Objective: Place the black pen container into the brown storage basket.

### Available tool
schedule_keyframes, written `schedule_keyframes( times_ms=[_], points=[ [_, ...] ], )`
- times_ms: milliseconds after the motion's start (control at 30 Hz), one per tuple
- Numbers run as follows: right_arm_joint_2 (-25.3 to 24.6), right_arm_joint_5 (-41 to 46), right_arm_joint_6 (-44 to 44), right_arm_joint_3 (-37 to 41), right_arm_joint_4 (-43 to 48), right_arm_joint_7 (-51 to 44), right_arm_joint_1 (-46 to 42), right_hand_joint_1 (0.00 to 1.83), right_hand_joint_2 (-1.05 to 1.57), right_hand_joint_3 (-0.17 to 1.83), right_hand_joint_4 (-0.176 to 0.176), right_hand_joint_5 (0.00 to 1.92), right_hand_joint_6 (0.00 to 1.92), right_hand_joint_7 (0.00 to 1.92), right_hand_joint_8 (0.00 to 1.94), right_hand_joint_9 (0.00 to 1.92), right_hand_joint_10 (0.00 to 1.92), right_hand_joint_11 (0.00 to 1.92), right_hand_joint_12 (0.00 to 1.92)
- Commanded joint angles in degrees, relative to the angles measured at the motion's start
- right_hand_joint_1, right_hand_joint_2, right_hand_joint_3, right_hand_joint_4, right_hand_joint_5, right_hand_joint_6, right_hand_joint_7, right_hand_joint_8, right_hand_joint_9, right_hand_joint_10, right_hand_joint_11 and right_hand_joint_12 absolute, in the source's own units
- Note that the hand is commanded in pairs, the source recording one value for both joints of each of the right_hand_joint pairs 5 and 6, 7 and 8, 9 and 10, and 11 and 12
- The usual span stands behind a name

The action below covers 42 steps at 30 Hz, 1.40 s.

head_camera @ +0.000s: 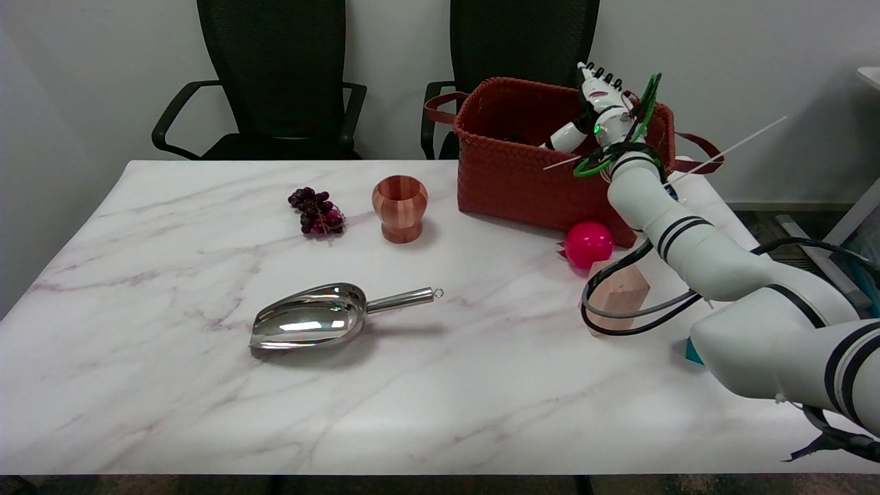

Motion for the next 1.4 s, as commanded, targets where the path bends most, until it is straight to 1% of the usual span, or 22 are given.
schedule_keyframes(
  times_ms=[33, 200, 267, 367, 433, 533, 667, 733, 867, 1033, 1233, 1400],
  points=[
    [1.67, 2.4, 1.56, 1.88, 10.36, -2.89, -3.31, 1.2, -0.1, 0.46, 0.0, 0.0, 0.0, 0.02, 0.02, 0.14, 0.14, 0.0, 0.0],
    [3.67, 2.4, 1.0, 7.23, 22.21, -11.41, -7.23, 1.2, -0.05, 0.42, 0.0, 0.0, 0.0, 0.08, 0.08, 0.18, 0.18, 0.03, 0.03],
    [4.61, 3.69, 1.29, 9.84, 28.42, -13.97, -9.44, 1.21, -0.03, 0.45, 0.0, 0.0, 0.0, 0.09, 0.09, 0.18, 0.18, 0.02, 0.02],
    [6.06, 4.39, 1.56, 12.19, 35.45, -17.28, -12.56, 1.22, -0.02, 0.49, 0.0, 0.0, 0.0, 0.11, 0.11, 0.18, 0.18, 0.02, 0.02],
    [7.32, 4.62, 1.56, 14.53, 42.04, -20.56, -16.14, 1.23, 0.0, 0.51, 0.0, 0.0, 0.0, 0.11, 0.11, 0.18, 0.18, 0.02, 0.02],
    [8.41, 6.31, 1.64, 17.67, 48.93, -24.2, -21.97, 1.24, 0.04, 0.6, 0.0, 0.05, 0.05, 0.11, 0.11, 0.19, 0.19, 0.01, 0.01],
    [9.12, 8.76, 3.6, 21.54, 56.96, -28.38, -28.73, 1.26, 0.07, 0.67, 0.0, 0.06, 0.06, 0.15, 0.15, 0.21, 0.21, 0.01, 0.01],
    [9.28, 9.03, 4.95, 23.82, 61.88, -29.9, -33.62, 1.27, 0.07, 0.68, 0.0, 0.06, 0.06, 0.16, 0.16, 0.22, 0.22, 0.01, 0.01],
    [8.97, 9.03, 7.37, 26.52, 67.42, -31.21, -41.0, 1.27, 0.07, 0.7, 0.0, 0.06, 0.06, 0.17, 0.17, 0.22, 0.22, 0.0, 0.0],
    [7.39, 8.71, 11.43, 28.76, 73.65, -33.04, -50.33, 1.28, 0.09, 0.76, 0.0, 0.07, 0.07, 0.14, 0.14, 0.22, 0.22, 0.01, 0.01],
    [5.38, 8.24, 14.31, 28.85, 76.96, -35.12, -57.87, 1.28, 0.1, 0.86, 0.0, 0.08, 0.08, 0.14, 0.14, 0.22, 0.22, 0.03, 0.03],
    [3.55, 4.9, 18.3, 26.89, 76.96, -34.74, -62.58, 1.28, 0.11, 0.89, 0.0, 0.07, 0.07, 0.14, 0.14, 0.22, 0.22, 0.06, 0.06]
  ],
)
